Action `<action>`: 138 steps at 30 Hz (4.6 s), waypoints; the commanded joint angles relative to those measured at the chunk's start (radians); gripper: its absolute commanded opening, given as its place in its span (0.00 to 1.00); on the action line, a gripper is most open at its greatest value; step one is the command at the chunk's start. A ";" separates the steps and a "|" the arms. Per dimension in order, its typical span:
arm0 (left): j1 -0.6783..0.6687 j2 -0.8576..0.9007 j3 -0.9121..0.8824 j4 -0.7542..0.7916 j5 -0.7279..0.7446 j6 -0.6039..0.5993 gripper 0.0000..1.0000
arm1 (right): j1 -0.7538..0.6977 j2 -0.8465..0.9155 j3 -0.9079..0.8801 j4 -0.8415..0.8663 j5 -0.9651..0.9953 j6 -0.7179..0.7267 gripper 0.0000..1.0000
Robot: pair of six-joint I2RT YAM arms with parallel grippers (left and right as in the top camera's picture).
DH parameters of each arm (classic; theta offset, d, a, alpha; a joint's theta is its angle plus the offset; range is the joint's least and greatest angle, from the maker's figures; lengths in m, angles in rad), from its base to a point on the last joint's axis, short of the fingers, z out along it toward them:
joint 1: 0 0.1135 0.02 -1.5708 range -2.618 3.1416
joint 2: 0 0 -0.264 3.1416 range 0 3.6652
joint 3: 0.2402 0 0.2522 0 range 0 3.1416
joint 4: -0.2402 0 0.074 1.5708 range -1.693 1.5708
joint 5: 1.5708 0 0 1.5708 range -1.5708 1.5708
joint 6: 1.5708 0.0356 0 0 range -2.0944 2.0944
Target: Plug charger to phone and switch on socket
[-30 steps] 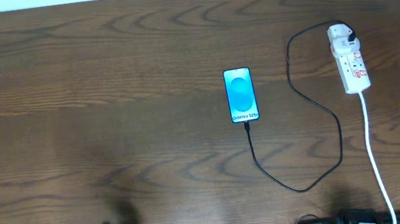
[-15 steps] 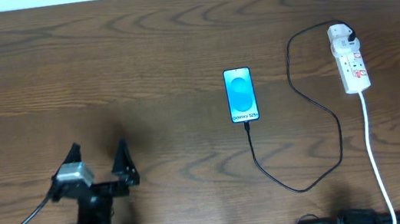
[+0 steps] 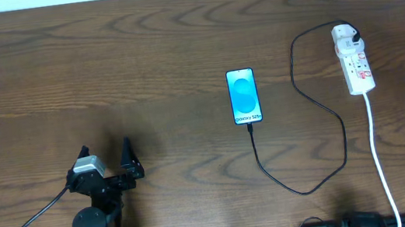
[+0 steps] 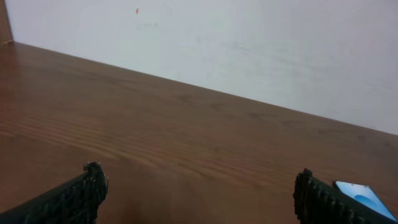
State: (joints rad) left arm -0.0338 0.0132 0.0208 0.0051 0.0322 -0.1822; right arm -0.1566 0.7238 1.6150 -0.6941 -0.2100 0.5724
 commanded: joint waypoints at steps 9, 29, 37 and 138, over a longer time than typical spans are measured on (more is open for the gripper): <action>-0.002 -0.004 -0.017 -0.013 -0.022 0.017 0.97 | 0.014 -0.005 0.001 0.002 -0.006 -0.013 0.08; -0.002 0.006 -0.017 -0.076 -0.022 0.017 0.97 | 0.014 -0.005 0.001 0.023 -0.006 -0.013 0.19; -0.002 0.006 -0.017 -0.076 -0.022 0.017 0.97 | 0.014 -0.005 0.001 0.112 0.002 -0.013 0.60; -0.002 0.006 -0.017 -0.076 -0.022 0.017 0.98 | 0.179 -0.718 -1.609 0.616 0.175 -0.500 0.99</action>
State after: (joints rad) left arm -0.0338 0.0181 0.0219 -0.0330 0.0238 -0.1802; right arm 0.0246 0.0124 0.0067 -0.0692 -0.0547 0.0944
